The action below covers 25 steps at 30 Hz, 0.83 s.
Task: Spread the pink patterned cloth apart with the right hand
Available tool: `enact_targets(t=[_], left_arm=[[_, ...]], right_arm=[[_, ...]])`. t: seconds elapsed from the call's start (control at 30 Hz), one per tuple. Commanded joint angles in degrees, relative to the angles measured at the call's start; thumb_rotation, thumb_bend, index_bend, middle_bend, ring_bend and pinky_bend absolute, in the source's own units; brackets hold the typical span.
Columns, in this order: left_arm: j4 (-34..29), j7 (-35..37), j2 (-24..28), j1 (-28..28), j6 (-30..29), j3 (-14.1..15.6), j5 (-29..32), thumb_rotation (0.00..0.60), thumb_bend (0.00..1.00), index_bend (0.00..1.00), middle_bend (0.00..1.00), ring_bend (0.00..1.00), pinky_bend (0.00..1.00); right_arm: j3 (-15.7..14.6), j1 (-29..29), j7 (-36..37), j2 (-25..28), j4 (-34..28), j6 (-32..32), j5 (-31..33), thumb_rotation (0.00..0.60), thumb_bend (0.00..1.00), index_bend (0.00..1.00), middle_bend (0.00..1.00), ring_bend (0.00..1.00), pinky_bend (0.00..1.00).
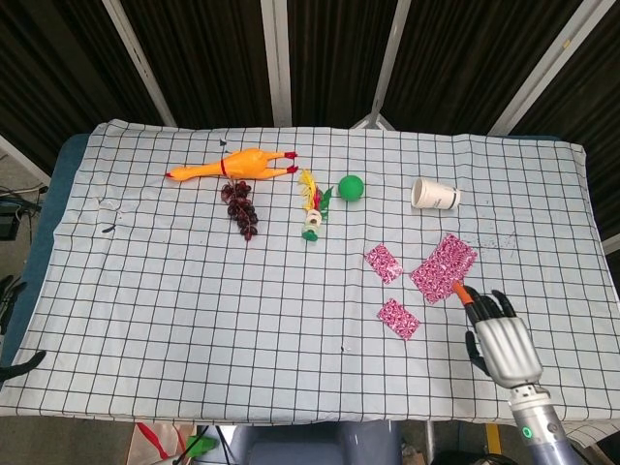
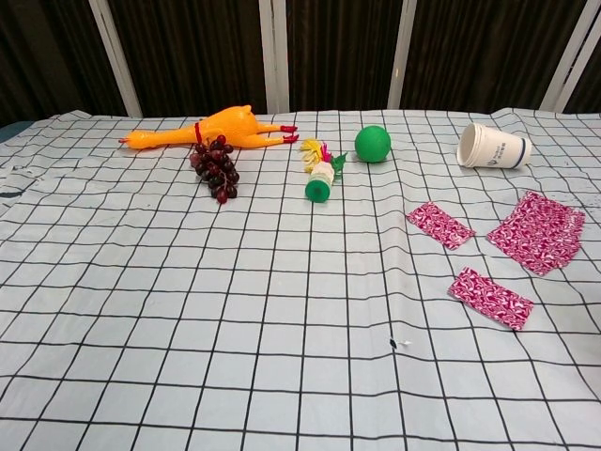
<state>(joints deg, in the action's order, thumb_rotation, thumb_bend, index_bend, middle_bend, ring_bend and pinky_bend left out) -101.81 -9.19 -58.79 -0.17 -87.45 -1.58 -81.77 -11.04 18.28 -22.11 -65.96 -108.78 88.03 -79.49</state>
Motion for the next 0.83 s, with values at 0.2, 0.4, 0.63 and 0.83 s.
enact_targets(t=[0.2,0.4,0.63,0.83], left_arm=[[0.1,0.4,0.1,0.3,-0.4,-0.4,0.6,0.6,0.21,0.12,0.02,0.03,0.06],[0.3,0.6,0.1,0.2,-0.3,-0.4,0.4,0.6,0.21,0.12,0.02,0.03,0.06],[0.5,1.1,0.3,0.3,-0.4,-0.3,0.2,0.6,0.21,0.12,0.02,0.03,0.06],[0.5,1.1,0.2,0.3,-0.4,-0.3,0.0,0.6,0.21,0.12,0.02,0.03,0.06]], right_arm=[[-1.3,-5.7,4.0,-0.4,8.1,2.4,-3.8,0.6,0.59,0.0,0.09,0.14,0.07],[1.8,-7.7,7.3,-0.6,11.5,5.0,-5.4,0.6,0.59,0.0,0.09,0.13,0.06],[5.4,-9.9,11.9,-0.8,14.2,7.0,-5.0,0.6,0.59,0.0,0.08,0.13,0.06],[6.4,-10.6,13.4,0.1,14.2,5.7,-5.2,0.6,0.59,0.0,0.08,0.13,0.06]])
